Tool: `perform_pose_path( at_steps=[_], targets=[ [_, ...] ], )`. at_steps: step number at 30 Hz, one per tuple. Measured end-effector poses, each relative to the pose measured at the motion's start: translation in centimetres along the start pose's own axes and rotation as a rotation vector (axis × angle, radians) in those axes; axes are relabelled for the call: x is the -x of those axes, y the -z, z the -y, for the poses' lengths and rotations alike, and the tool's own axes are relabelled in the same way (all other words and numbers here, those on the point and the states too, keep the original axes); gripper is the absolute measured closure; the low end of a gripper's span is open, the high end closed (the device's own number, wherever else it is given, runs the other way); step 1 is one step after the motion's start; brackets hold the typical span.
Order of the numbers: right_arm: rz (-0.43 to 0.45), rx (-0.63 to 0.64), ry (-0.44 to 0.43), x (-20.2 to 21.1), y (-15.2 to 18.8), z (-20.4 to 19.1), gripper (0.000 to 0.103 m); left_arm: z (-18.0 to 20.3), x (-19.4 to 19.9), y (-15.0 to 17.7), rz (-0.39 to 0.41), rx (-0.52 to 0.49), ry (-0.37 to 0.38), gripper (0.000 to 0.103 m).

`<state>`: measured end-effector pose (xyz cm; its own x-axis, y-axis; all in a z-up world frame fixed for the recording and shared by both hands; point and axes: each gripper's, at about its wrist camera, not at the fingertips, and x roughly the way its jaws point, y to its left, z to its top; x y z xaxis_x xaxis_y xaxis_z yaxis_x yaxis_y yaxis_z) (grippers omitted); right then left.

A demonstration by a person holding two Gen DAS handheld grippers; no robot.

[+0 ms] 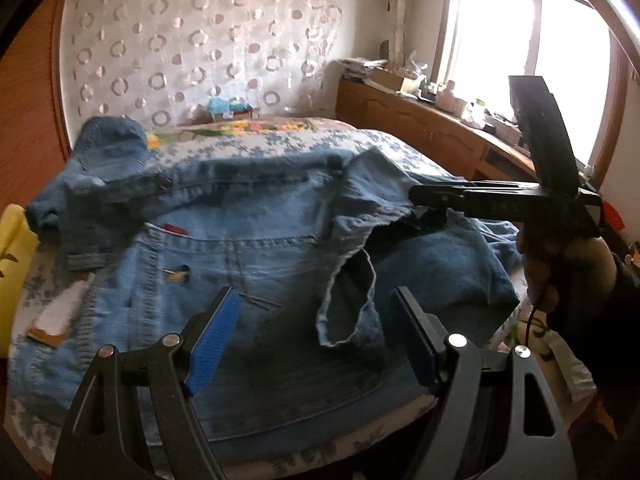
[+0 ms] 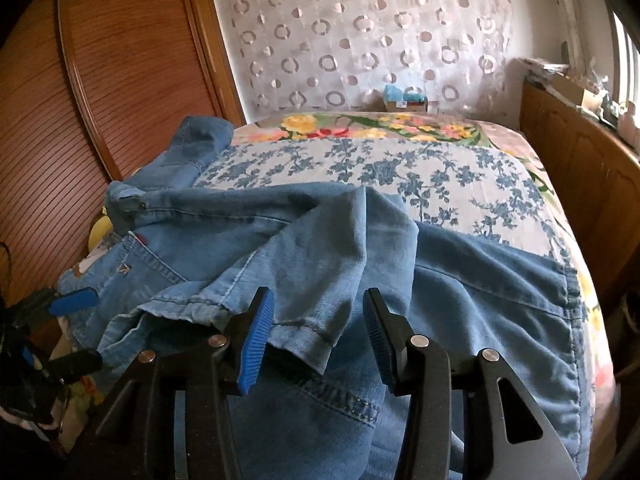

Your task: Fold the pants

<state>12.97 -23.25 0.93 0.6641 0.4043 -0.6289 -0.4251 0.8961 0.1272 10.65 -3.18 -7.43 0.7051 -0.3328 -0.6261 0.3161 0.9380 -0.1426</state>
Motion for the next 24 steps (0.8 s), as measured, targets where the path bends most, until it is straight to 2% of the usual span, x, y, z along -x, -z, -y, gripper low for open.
perform_pose_path(
  at_steps=[6, 7, 8, 9, 10, 13, 14, 16, 18, 24],
  targets=[
    [-0.026, -0.011, -0.018, -0.9, 0.0, 0.5, 0.055, 0.3, -1.3, 0.4, -0.03, 0.002, 0.035, 0.025],
    [-0.026, -0.01, -0.021, -0.8, 0.0, 0.6, 0.055, 0.2, -1.4, 0.4, -0.03, -0.001, 0.042, 0.028],
    [-0.027, -0.008, -0.022, -0.8, 0.0, 0.7, 0.06, 0.3, -1.4, 0.3, -0.029, -0.003, 0.044, 0.032],
    [-0.034, -0.006, -0.019, -0.9, -0.1, 0.9, 0.066, 0.3, -1.6, 0.2, -0.031, -0.004, 0.041, 0.039],
    [-0.04, -0.003, -0.021, -1.2, -0.3, 1.0, 0.077, 0.4, -1.7, 0.0, -0.033, -0.007, 0.037, 0.048],
    [-0.049, 0.006, -0.055, -1.5, -0.4, 1.1, 0.092, 0.4, -1.7, -0.4, -0.036, -0.008, 0.047, 0.068],
    [-0.048, 0.011, -0.062, -1.4, -0.6, 1.1, 0.092, 0.5, -1.7, -0.4, -0.038, -0.013, 0.056, 0.07],
    [-0.041, 0.01, -0.071, -1.1, -0.8, 1.1, 0.093, 0.6, -1.2, -0.4, -0.032, -0.029, 0.07, 0.088],
    [-0.028, 0.02, -0.093, -0.7, -1.1, 0.9, 0.094, 0.5, -0.6, -0.4, -0.026, -0.033, 0.074, 0.096],
    [0.046, 0.072, -0.137, 1.9, -2.8, -0.9, 0.095, -0.3, 3.5, -0.9, 0.043, -0.03, 0.08, 0.098]
  ],
)
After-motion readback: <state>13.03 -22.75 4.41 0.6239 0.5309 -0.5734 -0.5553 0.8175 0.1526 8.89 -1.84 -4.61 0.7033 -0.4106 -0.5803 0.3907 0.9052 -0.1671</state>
